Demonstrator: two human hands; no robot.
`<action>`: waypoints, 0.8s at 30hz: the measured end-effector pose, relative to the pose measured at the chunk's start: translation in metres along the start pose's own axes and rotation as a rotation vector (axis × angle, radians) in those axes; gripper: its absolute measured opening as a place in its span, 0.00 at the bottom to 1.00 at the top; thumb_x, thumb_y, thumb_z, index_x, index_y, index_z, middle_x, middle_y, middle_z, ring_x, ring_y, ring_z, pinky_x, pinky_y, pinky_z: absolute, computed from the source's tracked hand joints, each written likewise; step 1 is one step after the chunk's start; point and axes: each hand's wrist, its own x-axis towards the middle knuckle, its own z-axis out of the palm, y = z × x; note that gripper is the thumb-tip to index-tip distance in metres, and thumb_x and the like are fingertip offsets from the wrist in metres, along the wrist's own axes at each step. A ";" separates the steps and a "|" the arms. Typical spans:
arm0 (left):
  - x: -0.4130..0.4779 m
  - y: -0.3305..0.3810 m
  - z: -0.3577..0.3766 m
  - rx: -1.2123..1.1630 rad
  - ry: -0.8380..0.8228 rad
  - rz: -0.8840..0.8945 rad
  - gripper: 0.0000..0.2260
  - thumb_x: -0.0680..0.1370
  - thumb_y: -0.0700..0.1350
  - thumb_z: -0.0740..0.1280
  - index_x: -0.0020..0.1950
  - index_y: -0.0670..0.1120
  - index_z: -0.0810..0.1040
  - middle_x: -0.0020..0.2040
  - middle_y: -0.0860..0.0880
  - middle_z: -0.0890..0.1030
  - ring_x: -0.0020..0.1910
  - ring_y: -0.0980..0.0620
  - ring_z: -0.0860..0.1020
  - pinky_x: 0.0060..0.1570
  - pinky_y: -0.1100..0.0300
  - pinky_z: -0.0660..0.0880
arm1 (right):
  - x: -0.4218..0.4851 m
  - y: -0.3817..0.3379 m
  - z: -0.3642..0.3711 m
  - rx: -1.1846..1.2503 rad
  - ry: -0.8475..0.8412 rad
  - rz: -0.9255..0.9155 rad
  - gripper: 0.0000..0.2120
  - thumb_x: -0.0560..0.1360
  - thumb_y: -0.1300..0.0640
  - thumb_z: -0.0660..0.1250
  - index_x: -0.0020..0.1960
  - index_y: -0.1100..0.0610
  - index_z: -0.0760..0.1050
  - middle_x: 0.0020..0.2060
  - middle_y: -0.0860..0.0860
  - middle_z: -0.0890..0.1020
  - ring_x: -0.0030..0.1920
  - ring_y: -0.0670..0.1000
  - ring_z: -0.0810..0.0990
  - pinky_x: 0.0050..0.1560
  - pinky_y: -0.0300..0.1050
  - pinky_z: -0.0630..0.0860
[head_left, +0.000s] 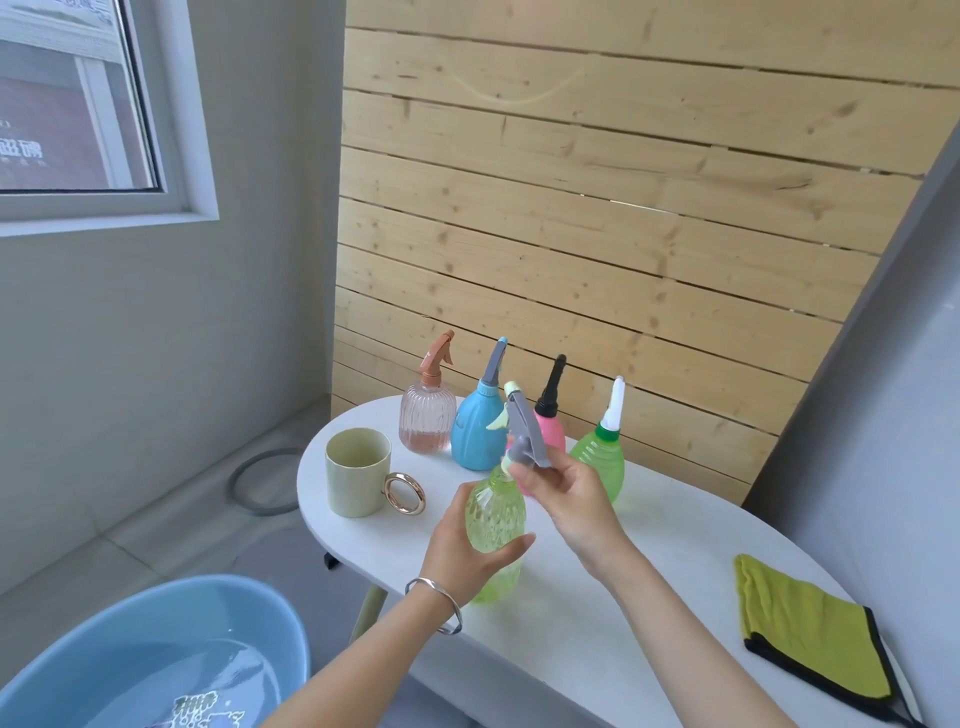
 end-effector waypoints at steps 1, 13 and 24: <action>0.000 0.000 0.000 -0.001 -0.006 -0.003 0.29 0.61 0.63 0.75 0.57 0.57 0.70 0.51 0.60 0.79 0.53 0.62 0.77 0.50 0.69 0.72 | 0.002 0.001 -0.002 -0.031 -0.003 -0.008 0.12 0.71 0.55 0.72 0.54 0.47 0.79 0.48 0.41 0.85 0.54 0.41 0.81 0.55 0.36 0.75; 0.012 0.002 -0.031 0.068 -0.374 -0.063 0.35 0.63 0.52 0.75 0.65 0.58 0.62 0.58 0.61 0.73 0.58 0.61 0.73 0.50 0.77 0.68 | 0.018 -0.004 -0.011 -0.334 -0.164 -0.006 0.10 0.71 0.57 0.73 0.47 0.43 0.79 0.41 0.31 0.82 0.49 0.32 0.79 0.54 0.28 0.72; -0.007 0.010 -0.012 0.097 -0.228 -0.062 0.43 0.60 0.64 0.73 0.70 0.53 0.61 0.63 0.53 0.69 0.64 0.57 0.67 0.63 0.63 0.65 | 0.008 0.006 -0.004 -0.346 0.095 -0.146 0.12 0.66 0.55 0.78 0.47 0.47 0.81 0.43 0.42 0.85 0.47 0.41 0.82 0.54 0.33 0.75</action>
